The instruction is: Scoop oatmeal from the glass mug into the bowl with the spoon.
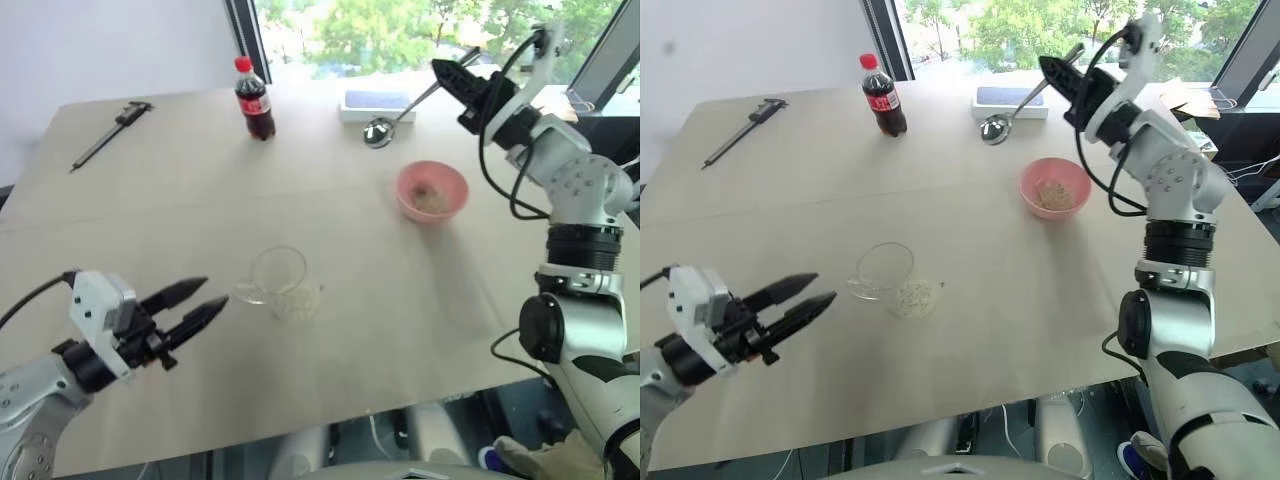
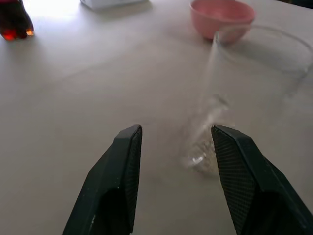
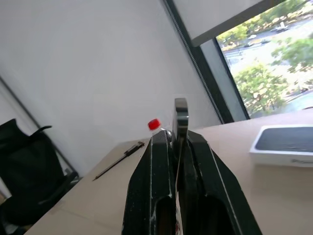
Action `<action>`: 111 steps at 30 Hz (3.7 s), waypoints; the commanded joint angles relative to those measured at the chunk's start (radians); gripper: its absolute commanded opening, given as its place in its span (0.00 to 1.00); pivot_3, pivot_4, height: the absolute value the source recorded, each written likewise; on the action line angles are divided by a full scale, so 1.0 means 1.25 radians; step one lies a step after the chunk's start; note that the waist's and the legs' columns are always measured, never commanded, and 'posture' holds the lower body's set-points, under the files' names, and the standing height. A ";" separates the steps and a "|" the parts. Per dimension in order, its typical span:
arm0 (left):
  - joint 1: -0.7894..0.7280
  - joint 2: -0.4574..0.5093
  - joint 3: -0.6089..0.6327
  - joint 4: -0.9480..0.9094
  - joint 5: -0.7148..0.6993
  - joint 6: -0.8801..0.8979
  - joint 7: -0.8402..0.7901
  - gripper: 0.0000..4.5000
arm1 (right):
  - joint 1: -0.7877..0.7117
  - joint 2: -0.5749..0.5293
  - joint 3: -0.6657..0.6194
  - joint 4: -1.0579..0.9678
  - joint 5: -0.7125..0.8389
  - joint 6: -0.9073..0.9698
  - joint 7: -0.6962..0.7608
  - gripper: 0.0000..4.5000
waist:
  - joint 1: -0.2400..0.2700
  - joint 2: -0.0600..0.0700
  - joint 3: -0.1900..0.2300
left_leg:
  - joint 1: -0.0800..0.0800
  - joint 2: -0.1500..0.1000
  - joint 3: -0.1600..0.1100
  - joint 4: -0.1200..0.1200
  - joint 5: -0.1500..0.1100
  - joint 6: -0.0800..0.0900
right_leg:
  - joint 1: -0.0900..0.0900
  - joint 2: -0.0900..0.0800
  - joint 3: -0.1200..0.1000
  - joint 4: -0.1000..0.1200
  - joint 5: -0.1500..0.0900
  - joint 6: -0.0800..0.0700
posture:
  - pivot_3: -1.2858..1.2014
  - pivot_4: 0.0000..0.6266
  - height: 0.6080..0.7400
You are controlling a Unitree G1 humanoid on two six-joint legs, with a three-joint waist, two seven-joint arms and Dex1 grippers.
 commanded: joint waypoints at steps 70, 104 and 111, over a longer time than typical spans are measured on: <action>-0.824 -0.112 -0.450 0.717 0.483 -0.498 0.295 0.00 | -0.003 0.064 0.191 -0.274 0.055 0.119 0.008 0.00 | -0.002 0.003 -0.002 | -0.002 -0.002 -0.001 0.002 0.000 0.000 | -0.002 -0.001 0.000 0.006 0.000 0.000 | 0.52 0.24 1.00; -0.840 -0.165 -0.455 0.715 0.461 -0.455 0.292 0.00 | 0.148 0.202 0.444 -0.098 -0.419 -0.434 0.127 0.00 | -0.004 0.003 -0.002 | -0.003 -0.003 0.001 0.003 0.001 -0.001 | -0.006 -0.001 0.001 0.011 0.000 0.000 | 0.52 0.24 1.00; -0.838 -0.166 -0.462 0.712 0.468 -0.453 0.291 0.00 | 0.180 0.189 0.461 -0.087 -0.434 -0.399 0.154 0.00 | -0.004 0.003 -0.002 | -0.003 -0.003 0.001 0.003 0.001 -0.001 | -0.006 -0.001 0.001 0.011 0.000 0.000 | 0.52 0.24 1.00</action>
